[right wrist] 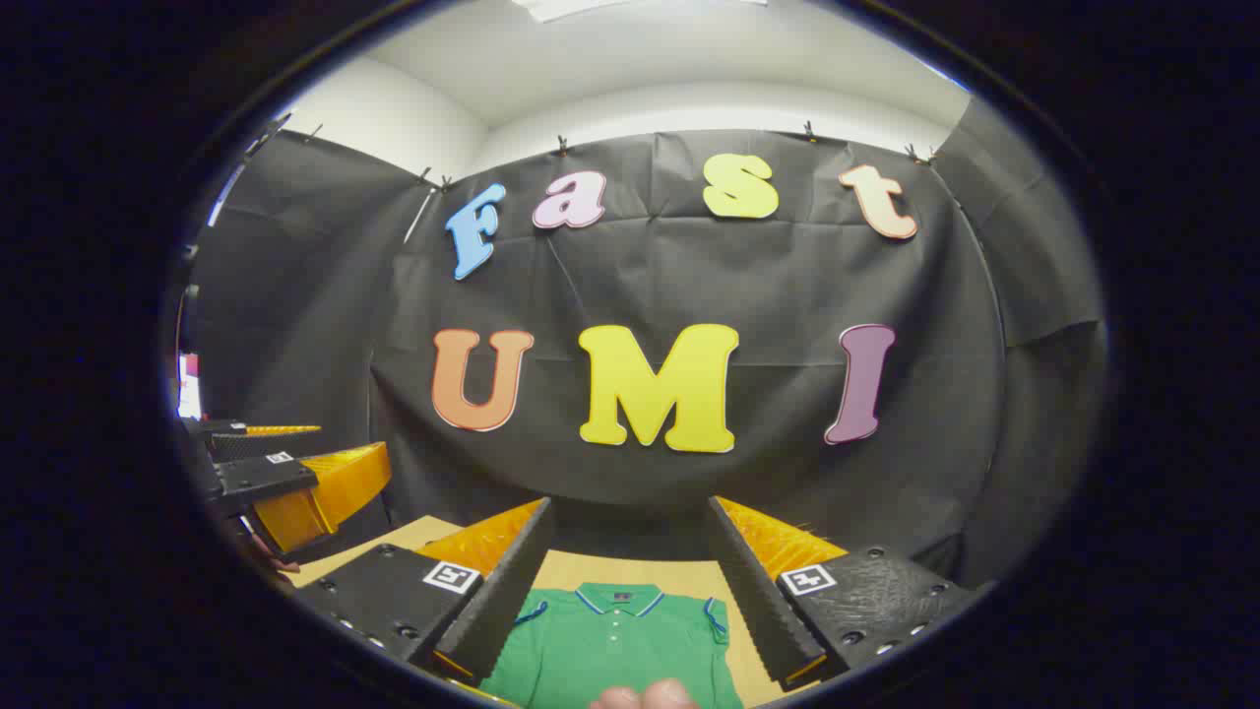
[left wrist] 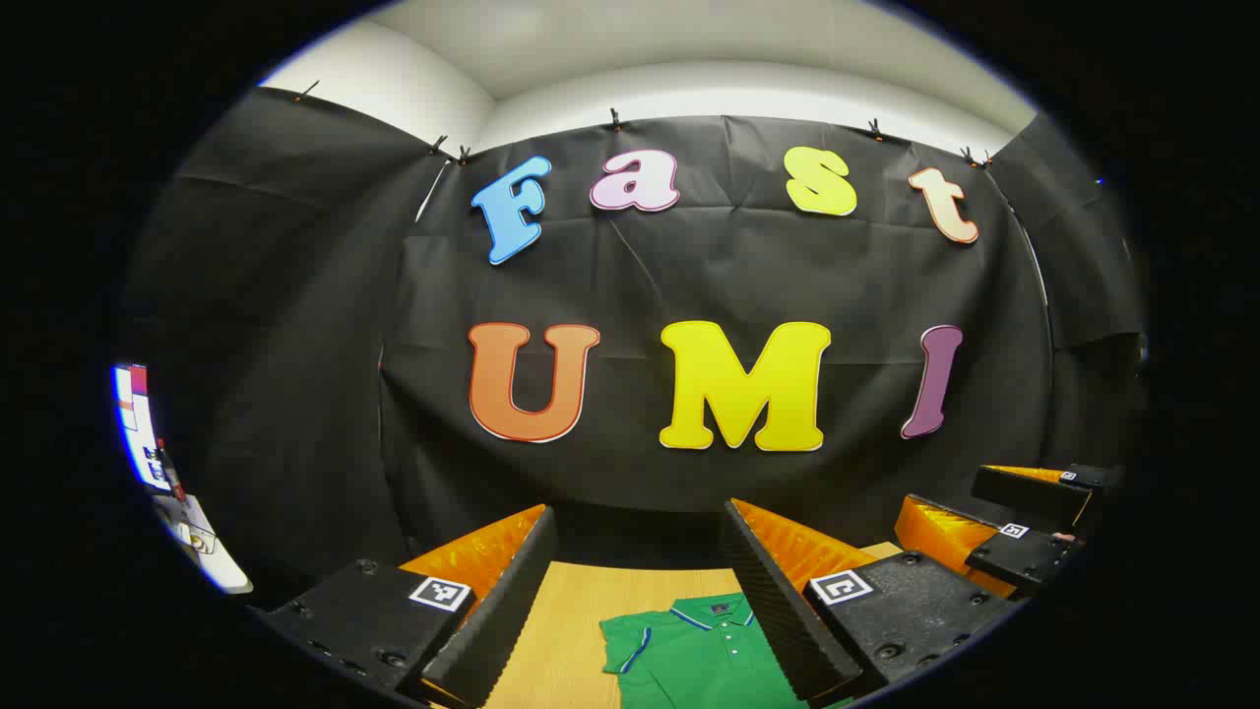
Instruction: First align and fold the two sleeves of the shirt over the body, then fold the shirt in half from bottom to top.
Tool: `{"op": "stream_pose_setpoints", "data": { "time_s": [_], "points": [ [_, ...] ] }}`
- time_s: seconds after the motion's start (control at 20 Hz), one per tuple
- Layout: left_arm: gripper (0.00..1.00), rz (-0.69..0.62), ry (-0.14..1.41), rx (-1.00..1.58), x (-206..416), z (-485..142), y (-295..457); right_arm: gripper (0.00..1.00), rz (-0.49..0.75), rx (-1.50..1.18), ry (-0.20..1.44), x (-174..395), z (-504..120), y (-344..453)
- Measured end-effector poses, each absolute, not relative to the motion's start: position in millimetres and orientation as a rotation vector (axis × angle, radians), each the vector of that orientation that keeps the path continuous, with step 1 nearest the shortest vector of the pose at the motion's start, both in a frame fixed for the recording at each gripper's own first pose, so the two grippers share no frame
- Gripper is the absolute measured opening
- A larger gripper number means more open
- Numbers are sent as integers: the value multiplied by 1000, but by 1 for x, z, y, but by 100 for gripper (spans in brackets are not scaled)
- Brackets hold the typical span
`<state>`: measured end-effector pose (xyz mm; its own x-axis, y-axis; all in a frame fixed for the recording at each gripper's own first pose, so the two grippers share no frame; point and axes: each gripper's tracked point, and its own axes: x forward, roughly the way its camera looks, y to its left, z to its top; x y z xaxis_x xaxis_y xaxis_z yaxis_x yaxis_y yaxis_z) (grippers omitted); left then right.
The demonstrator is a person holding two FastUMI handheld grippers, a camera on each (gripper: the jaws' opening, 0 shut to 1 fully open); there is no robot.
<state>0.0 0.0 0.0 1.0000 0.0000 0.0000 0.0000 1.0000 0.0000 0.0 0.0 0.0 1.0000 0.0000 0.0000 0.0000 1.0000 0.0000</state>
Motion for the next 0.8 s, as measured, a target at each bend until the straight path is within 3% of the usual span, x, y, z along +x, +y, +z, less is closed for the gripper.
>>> {"op": "stream_pose_setpoints", "data": {
  "time_s": [0.8],
  "points": [
    [100, -10, 25, 19, 6, -9, -22, 95, -11, -6, 16, 4, -2, -26]
  ]
}}
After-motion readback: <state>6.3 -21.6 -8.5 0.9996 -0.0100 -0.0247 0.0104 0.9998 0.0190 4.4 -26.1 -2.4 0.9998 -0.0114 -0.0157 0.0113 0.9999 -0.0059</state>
